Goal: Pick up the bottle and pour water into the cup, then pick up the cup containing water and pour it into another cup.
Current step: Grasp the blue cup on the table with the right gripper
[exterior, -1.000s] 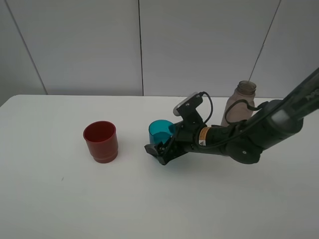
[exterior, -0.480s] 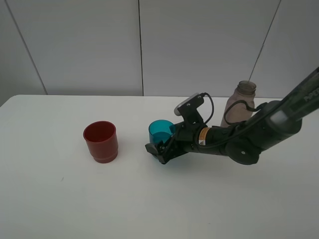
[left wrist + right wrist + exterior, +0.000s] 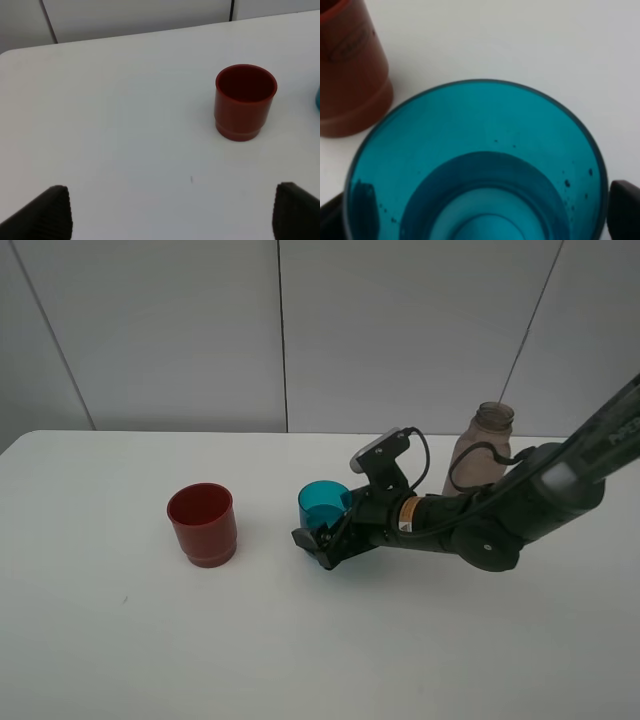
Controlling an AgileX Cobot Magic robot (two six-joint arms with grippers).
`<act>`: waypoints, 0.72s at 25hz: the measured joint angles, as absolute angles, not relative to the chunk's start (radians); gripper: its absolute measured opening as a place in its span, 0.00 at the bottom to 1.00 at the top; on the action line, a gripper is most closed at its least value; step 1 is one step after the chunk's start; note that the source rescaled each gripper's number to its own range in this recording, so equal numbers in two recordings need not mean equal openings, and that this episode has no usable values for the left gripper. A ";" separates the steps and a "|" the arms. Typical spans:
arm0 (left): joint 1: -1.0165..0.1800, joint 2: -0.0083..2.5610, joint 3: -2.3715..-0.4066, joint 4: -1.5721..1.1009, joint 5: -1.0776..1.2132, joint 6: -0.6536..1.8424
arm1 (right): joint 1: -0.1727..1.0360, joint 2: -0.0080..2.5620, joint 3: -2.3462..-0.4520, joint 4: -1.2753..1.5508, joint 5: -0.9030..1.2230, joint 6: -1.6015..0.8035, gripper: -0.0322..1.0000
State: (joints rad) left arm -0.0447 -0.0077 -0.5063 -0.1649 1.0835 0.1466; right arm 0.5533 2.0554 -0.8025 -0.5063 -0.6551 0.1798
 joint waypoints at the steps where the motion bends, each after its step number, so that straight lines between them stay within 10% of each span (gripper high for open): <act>1: -0.045 -0.008 -0.506 -0.165 1.083 0.147 | 0.553 2.055 -0.803 -0.506 -0.656 0.180 1.00; 18: -0.045 -0.008 -0.506 -0.165 1.083 0.147 | 0.553 2.059 -0.803 -0.504 -0.670 0.180 1.00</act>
